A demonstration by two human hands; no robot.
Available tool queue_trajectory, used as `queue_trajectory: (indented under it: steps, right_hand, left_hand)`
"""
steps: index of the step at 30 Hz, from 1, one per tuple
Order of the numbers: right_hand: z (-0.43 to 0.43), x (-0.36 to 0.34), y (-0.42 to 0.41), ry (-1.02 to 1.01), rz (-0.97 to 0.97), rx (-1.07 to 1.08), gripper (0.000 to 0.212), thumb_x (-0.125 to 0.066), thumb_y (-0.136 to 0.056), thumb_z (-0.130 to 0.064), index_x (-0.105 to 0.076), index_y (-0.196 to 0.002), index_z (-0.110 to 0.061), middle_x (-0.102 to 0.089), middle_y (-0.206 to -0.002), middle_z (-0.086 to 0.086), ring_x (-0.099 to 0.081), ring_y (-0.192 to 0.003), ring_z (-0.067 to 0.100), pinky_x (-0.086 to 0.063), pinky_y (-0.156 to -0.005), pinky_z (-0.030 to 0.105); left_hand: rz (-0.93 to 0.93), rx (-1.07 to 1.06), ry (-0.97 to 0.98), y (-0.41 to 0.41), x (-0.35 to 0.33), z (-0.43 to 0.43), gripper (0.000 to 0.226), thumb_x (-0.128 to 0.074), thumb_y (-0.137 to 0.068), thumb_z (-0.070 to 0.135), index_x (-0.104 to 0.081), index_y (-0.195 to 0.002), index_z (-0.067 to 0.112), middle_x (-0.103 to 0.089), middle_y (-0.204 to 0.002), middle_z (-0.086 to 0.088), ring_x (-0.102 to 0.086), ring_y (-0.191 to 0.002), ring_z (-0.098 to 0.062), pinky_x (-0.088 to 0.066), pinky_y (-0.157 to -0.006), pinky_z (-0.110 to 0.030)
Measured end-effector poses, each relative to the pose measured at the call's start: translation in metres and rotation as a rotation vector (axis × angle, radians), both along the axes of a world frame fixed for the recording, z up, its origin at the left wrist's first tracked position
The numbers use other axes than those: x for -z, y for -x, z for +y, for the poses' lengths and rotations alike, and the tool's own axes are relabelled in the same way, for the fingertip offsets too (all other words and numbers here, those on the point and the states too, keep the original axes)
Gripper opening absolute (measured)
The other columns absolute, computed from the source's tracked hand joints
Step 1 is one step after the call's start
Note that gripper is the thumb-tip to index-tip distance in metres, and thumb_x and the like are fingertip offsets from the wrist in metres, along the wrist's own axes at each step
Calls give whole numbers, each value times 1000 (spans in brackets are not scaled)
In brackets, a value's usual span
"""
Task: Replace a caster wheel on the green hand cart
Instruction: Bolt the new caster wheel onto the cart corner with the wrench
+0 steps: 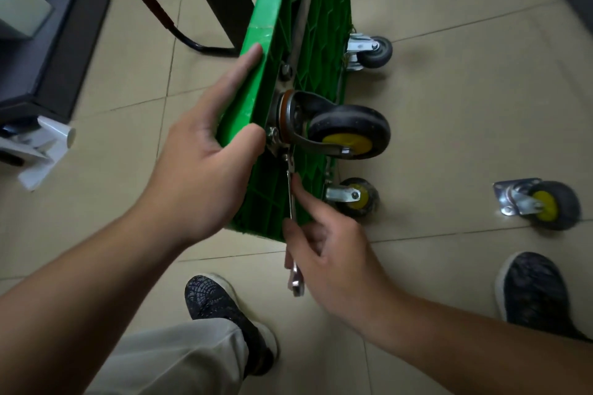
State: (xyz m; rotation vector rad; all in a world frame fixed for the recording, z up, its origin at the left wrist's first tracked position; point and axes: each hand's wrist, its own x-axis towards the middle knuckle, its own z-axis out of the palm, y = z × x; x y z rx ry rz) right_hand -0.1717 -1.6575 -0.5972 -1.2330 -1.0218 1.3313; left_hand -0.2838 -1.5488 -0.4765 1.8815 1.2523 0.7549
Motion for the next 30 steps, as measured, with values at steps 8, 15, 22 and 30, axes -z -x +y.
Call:
queue_trajectory:
  steps: [8, 15, 22, 30]
  right_hand:
    - [15, -52, 8, 160, 232, 43, 34, -50, -105, -20, -59, -107, -52, -65, -54, 8, -66, -46, 37, -41, -38, 22]
    - [-3, -39, 21, 1, 176, 75, 51, -54, -93, -34, -46, -117, -80, -64, -57, 7, -62, -42, 19, -51, -43, 32]
    - [-39, 23, 2, -290, -354, 51, 62, -57, -98, -24, -39, -156, -35, -42, -59, -12, -40, -48, 3, -49, -51, 22]
    - [7, 60, -50, -619, -775, 163, 55, -63, -91, -6, -49, -144, 1, -34, -83, -23, -28, -69, -3, -41, -65, 12]
  left_hand:
    - [44, 8, -15, -1, -4, -3, 75, -52, -83, 21, -44, -150, 54, -51, -116, 56, -60, -97, 18, -45, -72, -2]
    - [26, 16, -17, 2, -6, -1, 74, -55, -85, 15, -47, -151, 47, -50, -126, 47, -53, -108, 26, -40, -80, 3]
    - [39, 45, -9, 4, -8, 0, 74, -53, -85, 17, -43, -153, 45, -46, -139, 35, -53, -111, 24, -44, -77, 1]
    - [47, 50, -19, 5, -5, 0, 75, -52, -85, 14, -43, -155, 40, -47, -145, 31, -53, -120, 19, -45, -83, -1]
